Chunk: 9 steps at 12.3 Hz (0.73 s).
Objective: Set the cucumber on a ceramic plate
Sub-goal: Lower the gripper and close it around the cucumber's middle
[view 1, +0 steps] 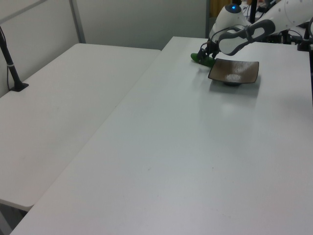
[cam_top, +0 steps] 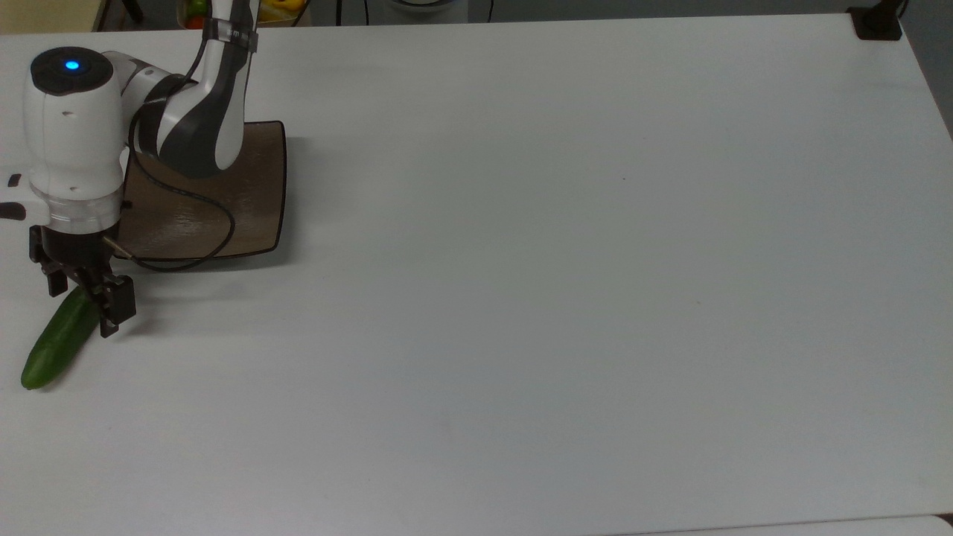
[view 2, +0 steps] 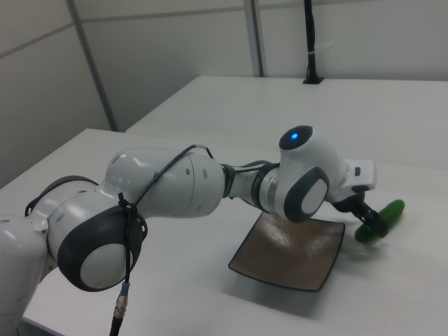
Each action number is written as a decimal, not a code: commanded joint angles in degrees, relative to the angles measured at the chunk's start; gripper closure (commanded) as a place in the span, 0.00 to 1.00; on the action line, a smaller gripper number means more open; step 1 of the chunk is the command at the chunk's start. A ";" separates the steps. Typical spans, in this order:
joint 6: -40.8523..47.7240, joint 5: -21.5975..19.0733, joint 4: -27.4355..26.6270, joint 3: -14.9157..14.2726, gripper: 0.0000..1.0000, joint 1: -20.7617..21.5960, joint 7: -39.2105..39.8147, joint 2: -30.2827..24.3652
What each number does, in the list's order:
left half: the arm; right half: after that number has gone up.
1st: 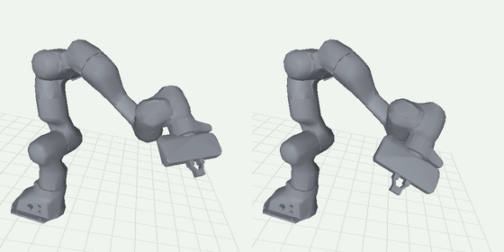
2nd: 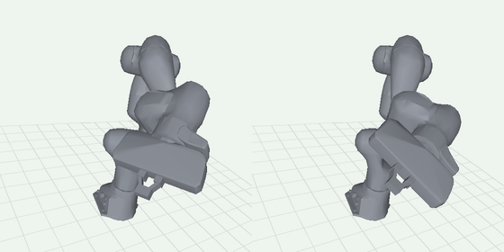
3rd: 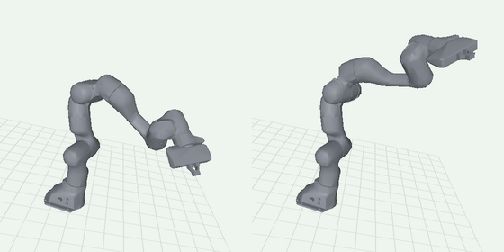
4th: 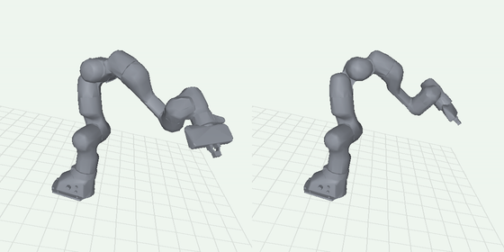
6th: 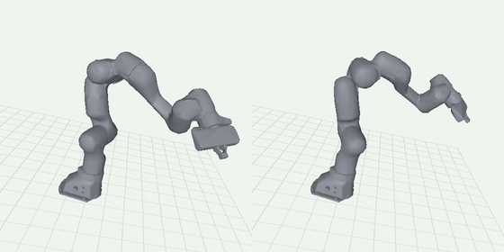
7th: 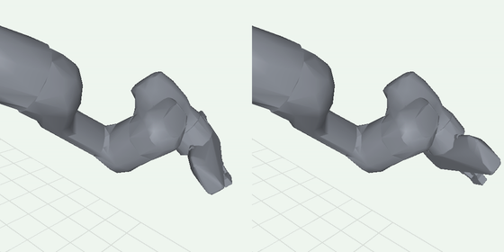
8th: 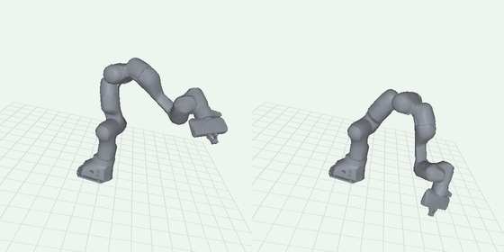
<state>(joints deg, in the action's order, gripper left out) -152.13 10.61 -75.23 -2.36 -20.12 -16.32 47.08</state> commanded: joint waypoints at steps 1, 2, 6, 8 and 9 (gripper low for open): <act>-1.15 1.96 1.31 -1.24 0.32 0.78 -1.70 1.61; -1.24 1.96 1.31 -1.24 0.57 0.79 -1.70 1.61; -2.29 1.87 1.40 -1.33 0.80 0.70 -2.67 1.61; -3.00 1.78 1.40 -1.33 0.80 0.61 -4.16 1.09; -3.00 1.61 1.31 -1.15 0.80 0.61 -4.16 0.13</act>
<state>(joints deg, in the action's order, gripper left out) -154.13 11.30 -74.94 -2.70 -20.11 -17.97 47.80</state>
